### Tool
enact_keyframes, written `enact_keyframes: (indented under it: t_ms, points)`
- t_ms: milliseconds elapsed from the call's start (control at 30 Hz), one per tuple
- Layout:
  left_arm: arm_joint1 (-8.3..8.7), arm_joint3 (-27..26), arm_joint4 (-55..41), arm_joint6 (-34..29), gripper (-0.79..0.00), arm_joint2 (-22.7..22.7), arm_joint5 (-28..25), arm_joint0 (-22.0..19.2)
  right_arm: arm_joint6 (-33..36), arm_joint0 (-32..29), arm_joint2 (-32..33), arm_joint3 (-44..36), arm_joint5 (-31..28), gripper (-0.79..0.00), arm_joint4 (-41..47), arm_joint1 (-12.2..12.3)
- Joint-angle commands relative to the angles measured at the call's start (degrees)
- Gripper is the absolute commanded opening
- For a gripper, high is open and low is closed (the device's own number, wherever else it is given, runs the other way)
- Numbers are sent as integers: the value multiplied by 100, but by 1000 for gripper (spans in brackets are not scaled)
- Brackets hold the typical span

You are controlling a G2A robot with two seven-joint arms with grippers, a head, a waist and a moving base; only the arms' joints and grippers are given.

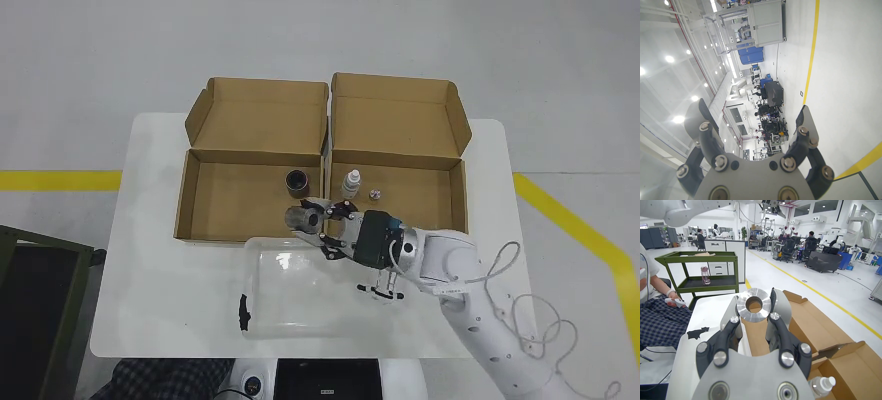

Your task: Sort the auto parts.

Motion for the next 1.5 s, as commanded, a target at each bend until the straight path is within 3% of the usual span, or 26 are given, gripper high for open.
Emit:
enact_keyframes:
  t_ms: [0,533,1100,1467]
  points:
    - [0,0,0,0,0,0,0,0,242,96,-80,24,67,-785,-107,-13]
    - [0,0,0,0,0,0,0,0,1600,1000,-865,691,698,-785,-397,-241]
    - [0,0,0,0,0,0,0,0,2951,2148,-1549,1720,591,-785,-66,-564]
    - [0,0,0,0,0,0,0,0,3363,2542,-1935,2315,593,-785,-4,-763]
